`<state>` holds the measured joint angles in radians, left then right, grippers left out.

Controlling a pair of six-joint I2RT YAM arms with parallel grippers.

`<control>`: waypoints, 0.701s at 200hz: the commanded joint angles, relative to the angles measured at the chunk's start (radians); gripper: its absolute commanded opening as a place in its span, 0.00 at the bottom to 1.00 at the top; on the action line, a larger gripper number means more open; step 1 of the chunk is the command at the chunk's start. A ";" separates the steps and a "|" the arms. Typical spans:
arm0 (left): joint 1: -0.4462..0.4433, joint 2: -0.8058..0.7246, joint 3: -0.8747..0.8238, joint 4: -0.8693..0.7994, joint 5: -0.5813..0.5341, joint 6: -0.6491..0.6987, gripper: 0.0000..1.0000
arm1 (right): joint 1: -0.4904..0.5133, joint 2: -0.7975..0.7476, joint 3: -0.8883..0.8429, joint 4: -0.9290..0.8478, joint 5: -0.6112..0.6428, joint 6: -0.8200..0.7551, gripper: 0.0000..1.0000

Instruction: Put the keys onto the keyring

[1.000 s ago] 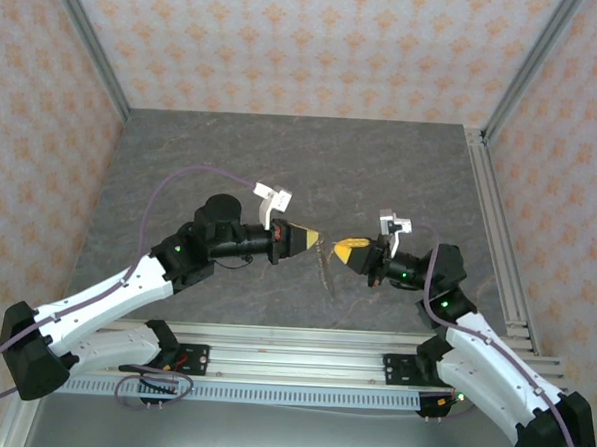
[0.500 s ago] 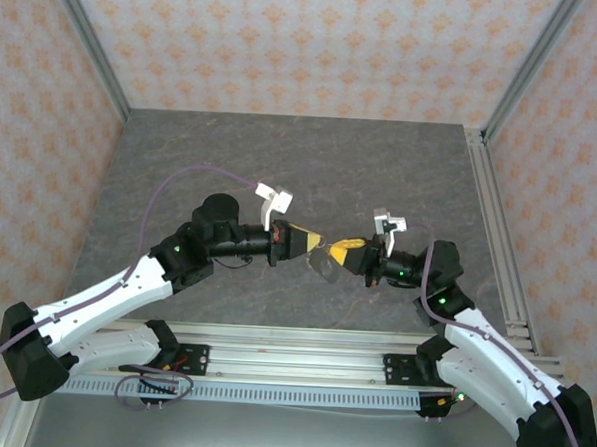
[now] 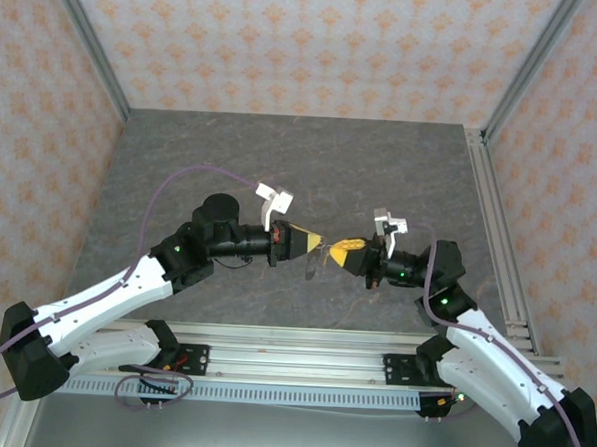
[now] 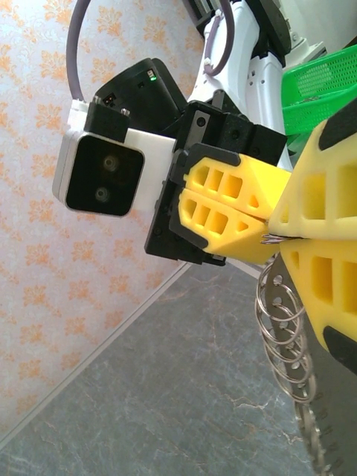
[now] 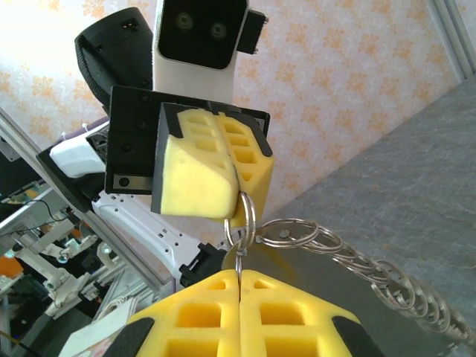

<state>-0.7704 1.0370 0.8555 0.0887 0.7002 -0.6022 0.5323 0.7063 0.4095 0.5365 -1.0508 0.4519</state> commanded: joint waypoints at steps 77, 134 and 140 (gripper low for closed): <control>-0.007 0.015 0.040 0.082 0.039 -0.014 0.00 | 0.012 -0.044 0.049 -0.105 0.053 -0.148 0.00; -0.010 0.017 0.038 0.095 0.043 -0.024 0.00 | 0.012 -0.054 0.049 -0.124 0.069 -0.166 0.00; -0.012 0.018 0.039 0.095 0.044 -0.024 0.00 | 0.012 -0.053 0.051 -0.121 0.068 -0.165 0.00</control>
<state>-0.7723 1.0588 0.8566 0.1249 0.7158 -0.6136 0.5381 0.6697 0.4248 0.4004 -0.9913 0.3161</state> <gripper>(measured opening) 0.058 0.048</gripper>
